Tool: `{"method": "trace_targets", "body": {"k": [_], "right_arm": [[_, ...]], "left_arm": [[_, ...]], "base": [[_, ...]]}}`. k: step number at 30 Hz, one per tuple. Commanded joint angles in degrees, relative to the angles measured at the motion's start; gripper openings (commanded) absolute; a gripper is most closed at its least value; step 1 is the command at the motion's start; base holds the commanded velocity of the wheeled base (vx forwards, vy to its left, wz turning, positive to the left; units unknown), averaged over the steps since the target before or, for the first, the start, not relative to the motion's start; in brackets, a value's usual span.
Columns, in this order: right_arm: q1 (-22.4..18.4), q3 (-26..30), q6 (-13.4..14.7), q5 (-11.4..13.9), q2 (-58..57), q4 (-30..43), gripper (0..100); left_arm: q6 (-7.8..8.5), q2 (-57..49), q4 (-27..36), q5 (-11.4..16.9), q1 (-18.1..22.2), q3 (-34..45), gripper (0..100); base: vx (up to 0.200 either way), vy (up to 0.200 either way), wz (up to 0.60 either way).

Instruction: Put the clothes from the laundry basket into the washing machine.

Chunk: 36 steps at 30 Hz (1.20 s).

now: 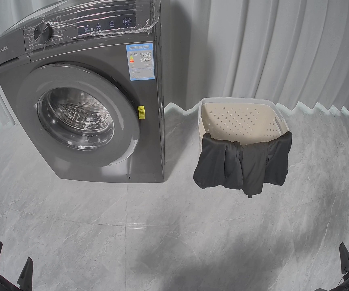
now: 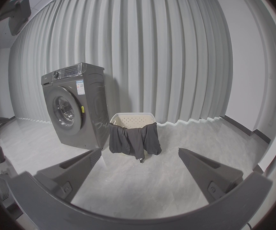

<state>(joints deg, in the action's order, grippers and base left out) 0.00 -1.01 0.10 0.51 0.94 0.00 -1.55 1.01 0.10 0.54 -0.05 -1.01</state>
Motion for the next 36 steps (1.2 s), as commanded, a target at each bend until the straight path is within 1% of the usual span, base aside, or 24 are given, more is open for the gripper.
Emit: {"method": "trace_targets", "body": {"k": [1,2,36], "right_arm": [[0.00,1.01,-0.01,0.02,-0.94,0.00,100],[0.00,1.01,-0.01,0.02,-0.94,0.00,100],[0.00,1.01,-0.01,0.02,-0.94,0.00,100]], "left_arm": [[-0.03,-1.01,-0.01,-0.01,0.05,0.92,100],[-0.03,-1.01,-0.01,-0.01,0.05,0.92,100],[-0.12,-1.01,-0.01,-0.10,0.05,0.92,100]], "base": [[0.000,0.000,0.00],[0.000,0.000,0.00],[0.000,-0.200,0.00]]}}
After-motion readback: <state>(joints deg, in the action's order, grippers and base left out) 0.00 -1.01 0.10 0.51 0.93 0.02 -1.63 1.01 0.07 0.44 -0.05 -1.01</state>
